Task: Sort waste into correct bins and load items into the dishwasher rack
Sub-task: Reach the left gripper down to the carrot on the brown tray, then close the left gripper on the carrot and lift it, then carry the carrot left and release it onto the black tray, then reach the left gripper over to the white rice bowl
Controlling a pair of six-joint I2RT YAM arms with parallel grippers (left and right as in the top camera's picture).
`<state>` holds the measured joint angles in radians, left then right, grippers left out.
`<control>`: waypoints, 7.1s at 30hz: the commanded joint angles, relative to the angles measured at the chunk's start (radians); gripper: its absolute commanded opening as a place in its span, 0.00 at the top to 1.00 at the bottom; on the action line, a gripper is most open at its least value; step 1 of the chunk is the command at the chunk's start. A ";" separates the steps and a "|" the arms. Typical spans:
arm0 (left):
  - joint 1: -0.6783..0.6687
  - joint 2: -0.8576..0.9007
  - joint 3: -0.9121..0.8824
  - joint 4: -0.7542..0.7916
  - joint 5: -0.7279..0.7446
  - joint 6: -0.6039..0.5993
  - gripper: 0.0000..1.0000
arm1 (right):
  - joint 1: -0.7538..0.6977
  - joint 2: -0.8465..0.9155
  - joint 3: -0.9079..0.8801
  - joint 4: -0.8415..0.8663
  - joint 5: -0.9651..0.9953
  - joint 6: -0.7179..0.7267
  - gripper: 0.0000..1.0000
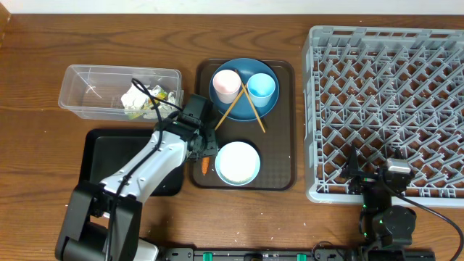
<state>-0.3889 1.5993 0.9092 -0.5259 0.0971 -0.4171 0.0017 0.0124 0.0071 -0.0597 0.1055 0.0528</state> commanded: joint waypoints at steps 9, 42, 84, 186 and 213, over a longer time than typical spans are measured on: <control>-0.012 0.015 -0.012 0.005 -0.064 0.013 0.54 | 0.014 -0.004 -0.002 -0.003 0.007 0.014 0.01; -0.012 0.015 -0.040 0.045 -0.064 0.013 0.54 | 0.014 -0.004 -0.002 -0.003 0.007 0.014 0.01; -0.043 0.135 -0.040 0.101 -0.087 0.013 0.55 | 0.014 -0.004 -0.002 -0.003 0.007 0.014 0.01; 0.424 -0.556 -0.274 0.040 -0.200 -0.229 0.29 | 0.014 -0.004 -0.002 -0.003 0.007 0.014 0.01; 0.218 -0.578 -0.023 -0.087 0.393 0.009 0.31 | 0.014 -0.004 -0.002 -0.003 0.007 0.014 0.01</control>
<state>-0.1436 0.9810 0.8257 -0.5884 0.5472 -0.4564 0.0017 0.0124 0.0071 -0.0597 0.1059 0.0528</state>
